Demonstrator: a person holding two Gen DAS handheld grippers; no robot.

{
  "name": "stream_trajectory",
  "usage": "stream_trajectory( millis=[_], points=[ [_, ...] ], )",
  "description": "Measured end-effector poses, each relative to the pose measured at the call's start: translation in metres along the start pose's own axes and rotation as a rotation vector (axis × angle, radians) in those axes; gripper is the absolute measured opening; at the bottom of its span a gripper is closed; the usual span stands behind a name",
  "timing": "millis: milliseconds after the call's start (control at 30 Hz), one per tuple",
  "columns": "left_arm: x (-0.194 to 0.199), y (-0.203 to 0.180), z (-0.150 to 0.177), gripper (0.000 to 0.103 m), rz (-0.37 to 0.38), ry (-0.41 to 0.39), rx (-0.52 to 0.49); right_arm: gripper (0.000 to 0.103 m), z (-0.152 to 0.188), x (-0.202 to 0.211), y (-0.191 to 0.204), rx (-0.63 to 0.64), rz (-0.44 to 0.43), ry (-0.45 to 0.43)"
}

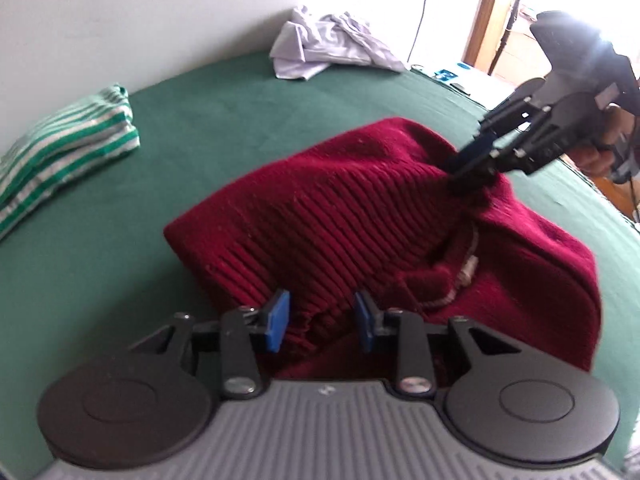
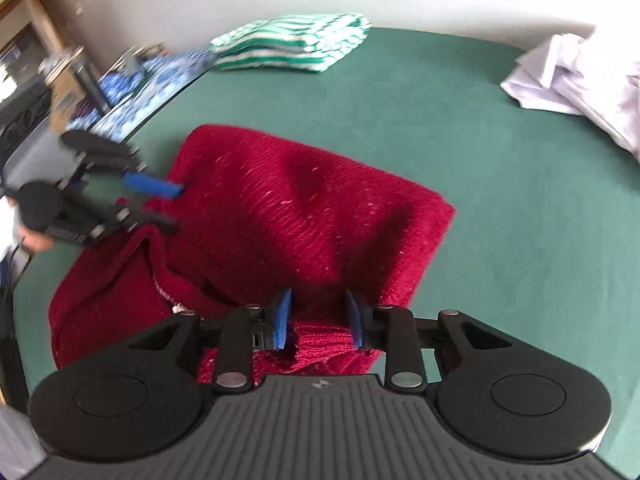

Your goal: Fold clothes

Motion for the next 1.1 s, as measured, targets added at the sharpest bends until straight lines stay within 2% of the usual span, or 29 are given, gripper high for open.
stream_trajectory(
  millis=[167, 300, 367, 433, 467, 500, 533, 567, 600, 633, 733, 800, 833, 867, 900, 967, 1033, 1100],
  points=[
    [0.002, -0.011, 0.000, 0.035, -0.025, 0.023, -0.051, 0.028, 0.004, -0.005, -0.003, 0.078, 0.062, -0.074],
    [0.007, -0.018, -0.001, 0.034, -0.044, 0.039, -0.090, 0.030, 0.006, 0.010, -0.007, 0.023, 0.043, -0.041],
    [0.020, -0.011, -0.011, 0.035, -0.067, 0.004, -0.093, 0.030, 0.007, 0.027, -0.006, 0.020, 0.056, -0.054],
    [0.025, -0.001, -0.026, 0.048, -0.088, -0.036, -0.070, 0.030, 0.001, 0.039, -0.007, -0.022, 0.059, -0.116],
    [0.022, 0.003, -0.034, 0.051, -0.096, -0.047, -0.049, 0.030, -0.005, 0.042, -0.007, -0.059, 0.047, -0.153],
    [0.013, 0.005, -0.040, 0.048, -0.097, -0.039, -0.026, 0.029, -0.011, 0.037, -0.008, -0.099, 0.052, -0.179],
    [0.001, 0.007, -0.042, 0.044, -0.093, -0.011, -0.009, 0.021, -0.015, 0.026, -0.010, -0.127, 0.068, -0.172],
    [-0.012, 0.010, -0.040, 0.038, -0.088, 0.031, 0.006, 0.018, -0.019, 0.014, -0.012, -0.151, 0.086, -0.152],
    [-0.023, 0.012, -0.037, 0.039, -0.083, 0.063, 0.016, 0.013, -0.021, 0.001, -0.014, -0.157, 0.111, -0.129],
    [-0.027, 0.011, -0.032, 0.039, -0.083, 0.057, 0.017, 0.006, -0.023, -0.004, -0.019, -0.160, 0.118, -0.134],
    [-0.018, 0.005, -0.021, 0.039, -0.079, 0.023, 0.030, 0.005, -0.029, -0.010, -0.036, -0.172, 0.118, -0.183],
    [-0.014, -0.002, -0.018, 0.039, -0.086, 0.029, 0.005, 0.007, -0.032, -0.006, -0.044, -0.204, 0.147, -0.204],
    [-0.013, -0.005, -0.017, 0.039, -0.088, 0.034, -0.010, 0.012, -0.030, 0.002, -0.044, -0.234, 0.116, -0.210],
    [-0.014, -0.006, -0.018, 0.040, -0.090, 0.038, -0.018, 0.012, -0.027, 0.011, -0.041, -0.259, 0.050, -0.217],
    [-0.014, -0.005, -0.018, 0.042, -0.092, 0.042, -0.020, 0.012, -0.021, 0.021, -0.035, -0.262, -0.016, -0.210],
    [-0.014, -0.003, -0.018, 0.042, -0.089, 0.043, -0.013, 0.012, -0.007, 0.030, -0.020, -0.212, -0.064, -0.159],
    [-0.013, -0.003, -0.018, 0.042, -0.086, 0.040, -0.014, 0.012, 0.011, 0.026, -0.011, -0.149, -0.056, -0.085],
    [-0.012, -0.007, -0.017, 0.043, -0.081, 0.040, -0.021, 0.009, 0.024, 0.017, -0.012, -0.103, 0.011, -0.051]
  ],
)
Point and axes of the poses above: each gripper's, at about its wrist camera, not at the fingertips, and x roughly against the way its jaws point, y to its left, z to its underside, the point moved 4 cm from there along -x, roughly the way its jaws point, and after that the axes turned 13 degrees about -x, right-handed, at the moved point
